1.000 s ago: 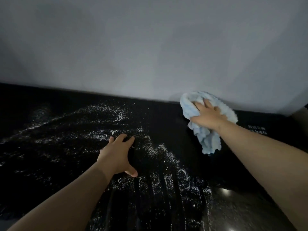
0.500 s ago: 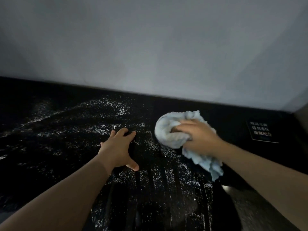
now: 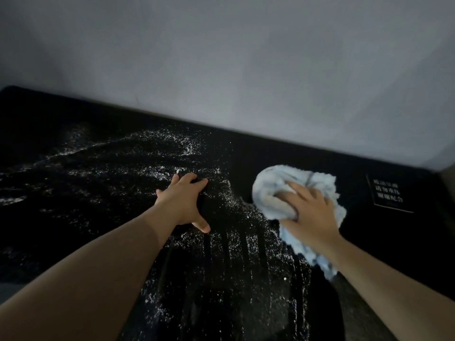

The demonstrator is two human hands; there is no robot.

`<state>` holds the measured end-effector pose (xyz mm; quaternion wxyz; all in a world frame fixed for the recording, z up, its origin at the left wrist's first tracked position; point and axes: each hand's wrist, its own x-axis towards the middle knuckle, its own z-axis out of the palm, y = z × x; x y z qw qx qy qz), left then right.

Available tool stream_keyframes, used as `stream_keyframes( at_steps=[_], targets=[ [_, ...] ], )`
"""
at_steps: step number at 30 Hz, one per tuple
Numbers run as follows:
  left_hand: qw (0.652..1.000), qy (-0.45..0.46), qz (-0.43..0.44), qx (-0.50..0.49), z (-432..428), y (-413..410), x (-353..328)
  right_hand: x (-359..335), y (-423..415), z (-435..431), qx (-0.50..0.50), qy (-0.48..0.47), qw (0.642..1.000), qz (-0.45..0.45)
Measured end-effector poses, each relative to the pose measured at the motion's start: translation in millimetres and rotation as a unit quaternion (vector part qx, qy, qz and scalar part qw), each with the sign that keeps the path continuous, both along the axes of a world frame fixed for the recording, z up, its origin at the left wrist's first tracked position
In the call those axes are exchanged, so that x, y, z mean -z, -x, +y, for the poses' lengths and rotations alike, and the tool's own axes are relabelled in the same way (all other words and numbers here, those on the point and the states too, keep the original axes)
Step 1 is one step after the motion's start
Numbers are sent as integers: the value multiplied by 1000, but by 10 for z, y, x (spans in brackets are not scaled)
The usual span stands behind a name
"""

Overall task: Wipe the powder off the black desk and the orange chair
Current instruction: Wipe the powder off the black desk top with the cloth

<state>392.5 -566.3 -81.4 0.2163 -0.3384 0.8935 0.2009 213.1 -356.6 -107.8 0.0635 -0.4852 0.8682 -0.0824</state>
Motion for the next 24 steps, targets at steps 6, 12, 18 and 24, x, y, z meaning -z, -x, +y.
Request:
stream_keyframes(
  at_steps=[6,12,18,24],
  targets=[
    [999,-11,15,-29,51,-51,30,-329,499,92,102,137,983,-64],
    [1000,-9,29,-6,107,-187,106,-41,116,321,190,15,981,-20],
    [1000,-19,20,-15,410,-245,126,-82,-682,489,36,21,995,-89],
    [999,-33,3,-6,585,-302,81,-297,-122,360,195,193,951,-140]
  ],
)
